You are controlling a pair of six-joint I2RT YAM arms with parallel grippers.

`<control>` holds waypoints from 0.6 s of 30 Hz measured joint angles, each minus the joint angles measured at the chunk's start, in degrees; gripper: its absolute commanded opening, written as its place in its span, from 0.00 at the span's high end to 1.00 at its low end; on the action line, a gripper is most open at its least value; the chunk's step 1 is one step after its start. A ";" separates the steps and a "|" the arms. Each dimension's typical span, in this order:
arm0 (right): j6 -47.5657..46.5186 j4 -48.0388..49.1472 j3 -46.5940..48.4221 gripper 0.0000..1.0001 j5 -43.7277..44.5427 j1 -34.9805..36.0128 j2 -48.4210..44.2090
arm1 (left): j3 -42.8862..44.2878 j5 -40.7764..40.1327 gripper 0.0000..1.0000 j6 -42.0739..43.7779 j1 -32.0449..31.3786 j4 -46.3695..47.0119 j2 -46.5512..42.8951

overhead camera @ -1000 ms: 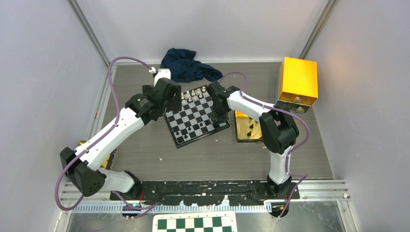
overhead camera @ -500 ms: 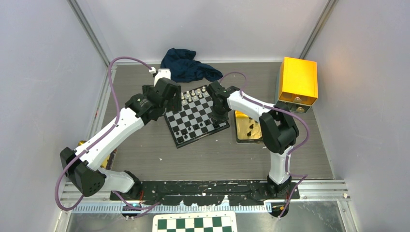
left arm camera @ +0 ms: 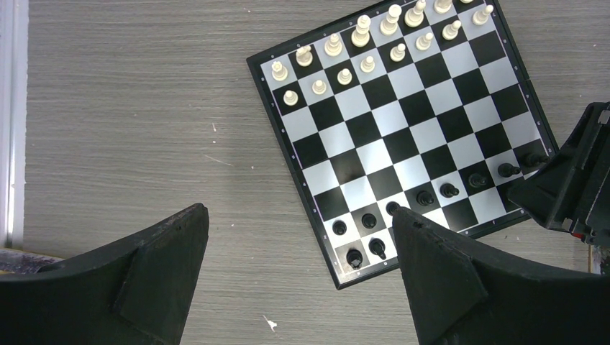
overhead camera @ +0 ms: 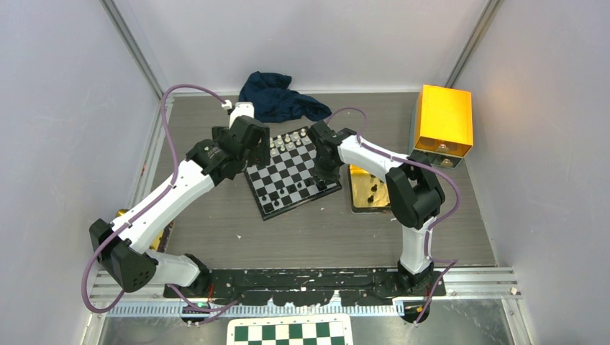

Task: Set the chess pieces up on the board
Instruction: Place the chess piece on the chessboard.

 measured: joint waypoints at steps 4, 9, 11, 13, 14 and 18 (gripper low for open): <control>-0.02 0.00 0.00 0.63 0.00 0.00 0.00 | 0.00 0.00 0.00 0.00 0.00 0.00 0.00; -0.66 -0.15 0.00 0.62 0.11 0.07 0.00 | 0.00 0.00 0.00 0.00 0.00 0.00 0.00; -1.42 -0.61 0.02 0.62 0.48 0.28 -0.02 | 0.00 0.00 0.00 0.00 0.00 0.00 0.00; -2.47 -1.18 0.02 0.63 0.94 0.61 -0.07 | 0.00 -0.02 0.00 0.00 0.00 -0.02 0.00; -3.06 -1.51 0.04 0.63 1.14 0.76 -0.11 | 0.00 -0.02 0.00 0.00 0.00 -0.02 0.00; -6.03 -3.08 0.07 0.62 1.62 1.31 -0.72 | 0.00 -0.02 0.00 -0.04 0.00 -0.09 0.00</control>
